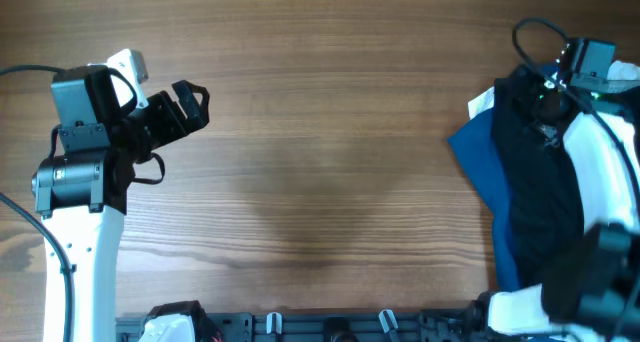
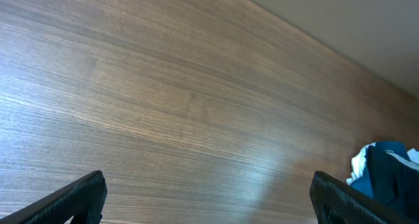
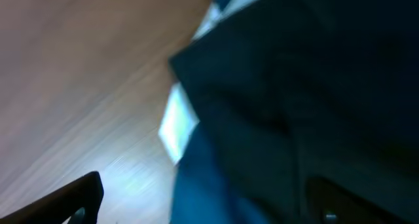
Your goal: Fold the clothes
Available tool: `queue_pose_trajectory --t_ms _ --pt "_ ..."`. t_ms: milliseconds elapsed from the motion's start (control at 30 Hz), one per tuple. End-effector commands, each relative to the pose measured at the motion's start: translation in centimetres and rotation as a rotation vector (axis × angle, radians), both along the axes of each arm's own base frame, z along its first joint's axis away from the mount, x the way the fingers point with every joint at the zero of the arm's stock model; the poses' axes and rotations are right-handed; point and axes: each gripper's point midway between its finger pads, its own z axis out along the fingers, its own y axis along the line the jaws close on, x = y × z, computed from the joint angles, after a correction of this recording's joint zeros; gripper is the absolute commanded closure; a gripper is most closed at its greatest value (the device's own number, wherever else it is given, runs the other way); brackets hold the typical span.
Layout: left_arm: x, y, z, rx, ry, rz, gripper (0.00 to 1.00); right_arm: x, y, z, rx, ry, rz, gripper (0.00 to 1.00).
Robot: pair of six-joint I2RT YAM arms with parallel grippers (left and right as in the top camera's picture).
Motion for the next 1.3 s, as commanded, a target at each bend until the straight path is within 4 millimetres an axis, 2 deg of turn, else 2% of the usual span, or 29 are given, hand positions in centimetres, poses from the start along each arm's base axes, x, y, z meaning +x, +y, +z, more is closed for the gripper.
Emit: queue_pose_trajectory --t_ms 0,33,100,133,167,233,267,300,367,467,533,567,600,633,667,700,767,833,867,900,933,967,1000,1033,1067,1100,1167,1200,1267 --pt "0.0 -0.5 1.0 -0.022 -0.021 -0.016 0.0 1.0 -1.6 -4.8 -0.025 0.085 -0.063 0.06" --pt "0.0 -0.5 1.0 -0.021 -0.02 -0.016 0.0 1.9 -1.8 -7.9 -0.017 0.111 -0.062 0.07" --pt "0.0 -0.5 1.0 -0.022 -0.02 -0.016 0.0 2.1 -1.8 -10.2 -0.012 0.141 -0.06 0.14" --pt "0.0 -0.5 1.0 -0.022 -0.02 -0.016 0.0 1.9 -1.8 -11.4 -0.009 0.164 -0.061 0.27" --pt "0.0 -0.5 0.9 -0.022 -0.018 -0.016 0.0 1.7 -1.8 -12.1 -0.005 0.182 -0.061 0.39" --pt "0.0 -0.5 0.9 -0.022 -0.017 -0.016 0.0 1.7 -1.8 -12.1 -0.011 0.18 -0.053 0.45" --pt "0.0 -0.5 0.9 -0.023 -0.017 -0.017 0.0 1.6 -2.4 -11.7 -0.051 0.186 -0.049 0.79" --pt "0.0 -0.7 1.0 -0.029 -0.017 -0.023 0.0 1.5 -2.7 -11.1 -0.068 0.182 -0.057 0.9" --pt "-0.1 -0.9 1.0 -0.038 -0.015 -0.032 0.0 2.2 -3.1 -7.2 -0.12 0.101 -0.03 0.96" --pt "-0.3 -0.9 0.8 -0.04 -0.007 -0.032 0.0 2.9 -3.3 4.2 -0.226 -0.157 0.006 0.96" --pt "-0.2 -0.9 0.8 -0.039 -0.008 -0.032 0.0 2.4 -3.0 10.1 -0.274 -0.304 0.017 0.96" --pt "-0.2 -0.9 0.8 -0.039 -0.008 -0.032 0.0 2.2 -2.0 13.2 -0.281 -0.397 0.065 0.96" --pt "-0.2 -0.9 0.9 -0.039 -0.009 -0.032 0.0 1.9 -0.1 17.0 -0.254 -0.523 0.143 0.96" --pt "-0.2 -0.9 1.0 -0.039 -0.012 -0.032 0.0 1.6 2.1 19.6 -0.209 -0.622 0.223 0.96" --pt "-0.2 -0.9 1.3 -0.037 -0.026 -0.032 0.01 1.1 5.2 22.4 -0.15 -0.728 0.331 0.96" --pt "-0.1 -0.9 2.2 -0.032 -0.065 -0.032 0.01 0.6 8.6 24.5 -0.068 -0.808 0.416 0.96" --pt "-0.2 -0.9 4.7 -0.021 -0.151 -0.033 0.01 0.0 14.3 25.8 0.028 -0.864 0.565 0.96" --pt "-1.1 -0.6 9.6 0.007 -0.295 -0.021 0.0 -1.7 25.0 24.8 0.153 -0.847 0.828 0.96" --pt "-1.8 -0.1 12.0 0.037 -0.359 0.01 0.0 -3.3 30.7 23.4 0.218 -0.809 0.962 0.96" --pt "-2.3 0.3 13.3 0.055 -0.395 0.031 0.0 -4.9 34.7 22.1 0.255 -0.775 1.067 0.96" --pt "-3.1 1.0 15.1 0.087 -0.445 0.071 0.0 -7.5 40.0 19.7 0.285 -0.722 1.222 0.93" --pt "-3.6 1.4 16.0 0.109 -0.474 0.093 0.0 -9.5 43.0 18.0 0.294 -0.685 1.321 0.73" --pt "-4.3 1.9 16.9 0.128 -0.5 0.124 0.0 -11.5 45.9 15.8 0.258 -0.648 1.409 0.39" --pt "-4.6 1.9 17.1 0.128 -0.508 0.124 0.0 -10.7 45.6 15.6 0.19 -0.65 1.356 0.34" --pt "-4.6 1.9 17.1 0.128 -0.507 0.123 0.0 -9.0 43.7 16.8 0.122 -0.678 1.248 0.32" --pt "-4.2 1.9 16.7 0.128 -0.494 0.121 0.01 -7.8 41.5 18.3 0.082 -0.706 1.157 0.32" --pt "-2.3 1.1 14.8 0.106 -0.431 0.072 0.0 -5.9 35.3 22.0 0.039 -0.759 0.927 0.32" --pt "0.8 -1.5 11.2 0.107 -0.33 -0.067 0.02 -5.5 30.4 24.6 0.035 -0.799 0.797 0.33" --pt "4.2 -5.1 6.1 0.146 -0.214 -0.218 0.05 -5.8 26.4 25.9 0.054 -0.804 0.673 0.36"
